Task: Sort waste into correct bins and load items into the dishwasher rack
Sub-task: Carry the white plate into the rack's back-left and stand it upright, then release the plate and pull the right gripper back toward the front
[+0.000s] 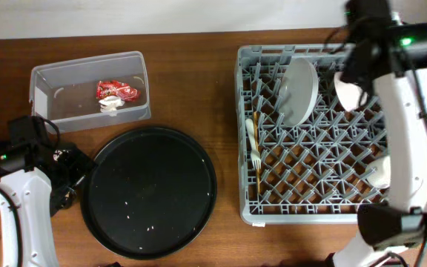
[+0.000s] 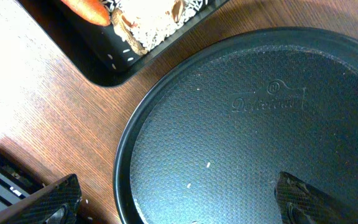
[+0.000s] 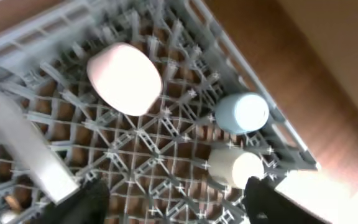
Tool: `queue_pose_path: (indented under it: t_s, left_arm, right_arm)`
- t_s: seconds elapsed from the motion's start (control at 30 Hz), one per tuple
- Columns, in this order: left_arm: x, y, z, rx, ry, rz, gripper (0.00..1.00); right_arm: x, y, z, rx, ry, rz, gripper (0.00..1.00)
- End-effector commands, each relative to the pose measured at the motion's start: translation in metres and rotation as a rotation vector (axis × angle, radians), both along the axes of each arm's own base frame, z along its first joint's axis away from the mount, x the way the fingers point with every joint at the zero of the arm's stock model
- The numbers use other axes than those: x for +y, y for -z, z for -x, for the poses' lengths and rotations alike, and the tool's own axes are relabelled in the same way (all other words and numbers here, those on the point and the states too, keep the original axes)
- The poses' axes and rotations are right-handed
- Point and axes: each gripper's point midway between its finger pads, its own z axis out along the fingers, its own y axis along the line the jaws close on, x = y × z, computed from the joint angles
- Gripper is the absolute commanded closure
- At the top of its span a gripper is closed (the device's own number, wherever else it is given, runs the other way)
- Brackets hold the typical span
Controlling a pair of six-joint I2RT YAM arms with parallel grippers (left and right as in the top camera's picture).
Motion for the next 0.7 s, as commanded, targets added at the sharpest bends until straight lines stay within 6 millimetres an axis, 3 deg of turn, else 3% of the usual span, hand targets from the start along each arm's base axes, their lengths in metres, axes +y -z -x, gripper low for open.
queue_pose_path:
  t_s: [0.0, 0.1, 0.2, 0.23, 0.33, 0.4, 0.43, 0.6, 0.67]
  left_arm:
    - [0.003, -0.001, 0.003, 0.002, 0.004, -0.017, 0.01]
    - [0.003, -0.001, 0.003, 0.001, 0.005, -0.017, 0.01]
    - [0.003, -0.001, 0.003, 0.001, 0.005, -0.017, 0.01]
    - [0.003, -0.001, 0.003, 0.001, 0.005, -0.017, 0.01]
    - [0.003, -0.001, 0.003, 0.001, 0.005, -0.018, 0.01]
    - [0.003, -0.001, 0.003, 0.001, 0.005, -0.017, 0.01]
    - [0.003, -0.001, 0.003, 0.001, 0.005, -0.017, 0.01]
    - [0.003, -0.001, 0.003, 0.001, 0.005, -0.017, 0.01]
    - [0.003, -0.001, 0.003, 0.001, 0.005, -0.017, 0.01]
  right_arm:
    - [-0.004, 0.045, -0.004, 0.126, -0.046, -0.174, 0.45]
    - [0.019, 0.073, -0.022, 0.173, -0.250, -0.322, 0.48]
    - [0.038, 0.094, -0.035, 0.178, -0.338, -0.400, 0.48]
    - [0.055, 0.104, -0.045, 0.163, -0.431, -0.448, 0.47]
    - [0.106, 0.100, -0.063, 0.079, -0.686, -0.575, 0.35]
    - [0.145, 0.089, -0.061, 0.031, -0.917, -0.654, 0.29]
    - [0.154, 0.087, -0.059, 0.029, -0.970, -0.664, 0.28]
    - [0.153, 0.097, -0.050, 0.111, -0.961, -0.587, 0.27]
    - [0.140, 0.099, -0.050, 0.129, -0.898, -0.541, 0.25]
